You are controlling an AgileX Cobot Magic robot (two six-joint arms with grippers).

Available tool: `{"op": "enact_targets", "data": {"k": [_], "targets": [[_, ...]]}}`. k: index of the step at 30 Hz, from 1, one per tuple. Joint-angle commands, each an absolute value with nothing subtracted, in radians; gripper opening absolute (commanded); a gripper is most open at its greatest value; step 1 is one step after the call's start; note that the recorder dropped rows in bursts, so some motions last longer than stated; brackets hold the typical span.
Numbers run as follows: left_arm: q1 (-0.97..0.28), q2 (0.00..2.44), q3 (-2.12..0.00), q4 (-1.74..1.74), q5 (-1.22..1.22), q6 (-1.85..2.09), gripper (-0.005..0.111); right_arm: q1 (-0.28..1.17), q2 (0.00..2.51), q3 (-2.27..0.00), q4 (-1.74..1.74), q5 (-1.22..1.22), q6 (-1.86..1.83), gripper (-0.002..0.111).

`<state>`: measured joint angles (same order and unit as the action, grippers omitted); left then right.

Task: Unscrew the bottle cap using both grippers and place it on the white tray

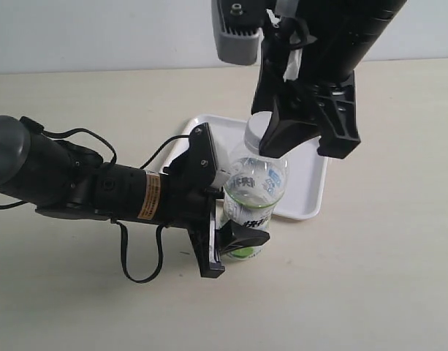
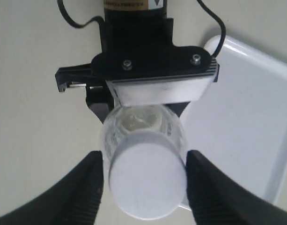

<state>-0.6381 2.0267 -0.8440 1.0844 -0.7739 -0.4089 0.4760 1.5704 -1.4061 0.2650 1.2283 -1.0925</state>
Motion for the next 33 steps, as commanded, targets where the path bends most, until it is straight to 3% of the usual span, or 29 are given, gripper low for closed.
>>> {"op": "enact_targets", "data": {"k": [1,17,33], "targets": [[-0.641,2.011,-0.844,1.065,-0.786,-0.422,0.0,0.478,1.552,-1.404,0.314,1.221,-0.996,0.067],[-0.641,2.011,-0.844,1.065,-0.786,-0.422,0.0,0.478,1.505,-1.404,0.205,1.179,-0.057,0.069],[-0.641,2.011,-0.844,1.065,-0.786,-0.423,0.0,0.478,1.575,-1.404,0.224,1.19,-0.041,0.065]]}}
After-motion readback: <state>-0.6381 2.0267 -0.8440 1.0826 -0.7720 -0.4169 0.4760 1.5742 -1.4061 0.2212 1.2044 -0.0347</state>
